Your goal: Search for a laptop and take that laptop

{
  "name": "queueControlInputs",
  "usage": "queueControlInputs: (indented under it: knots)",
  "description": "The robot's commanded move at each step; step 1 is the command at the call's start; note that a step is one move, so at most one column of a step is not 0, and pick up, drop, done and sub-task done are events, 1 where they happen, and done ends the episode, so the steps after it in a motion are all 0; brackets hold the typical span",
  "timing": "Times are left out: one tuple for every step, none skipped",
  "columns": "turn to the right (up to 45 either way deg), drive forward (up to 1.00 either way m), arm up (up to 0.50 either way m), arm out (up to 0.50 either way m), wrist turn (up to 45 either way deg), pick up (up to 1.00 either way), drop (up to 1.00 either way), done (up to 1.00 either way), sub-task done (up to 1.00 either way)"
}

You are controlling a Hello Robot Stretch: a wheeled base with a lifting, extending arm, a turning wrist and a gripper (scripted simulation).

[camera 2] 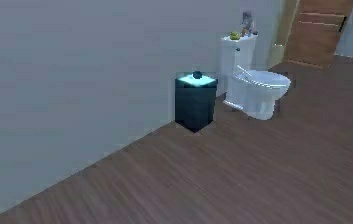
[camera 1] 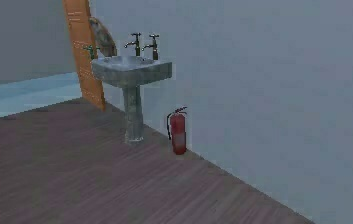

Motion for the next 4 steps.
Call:
queueControlInputs:
  knots:
    - [45.0, 0.00, 0.00, 0.00, 0.0, 0.00, 0.00, 0.00, 0.00]
    - [0.0, 0.05, 0.00, 0.00, 0.0, 0.00, 0.00, 0.00, 0.00]
    - [-45.0, 0.00, 0.00, 0.00, 0.0, 0.00, 0.00, 0.00, 0.00]
    - [-42.0, 0.00, 0.00, 0.00, 0.0, 0.00, 0.00, 0.00, 0.00]
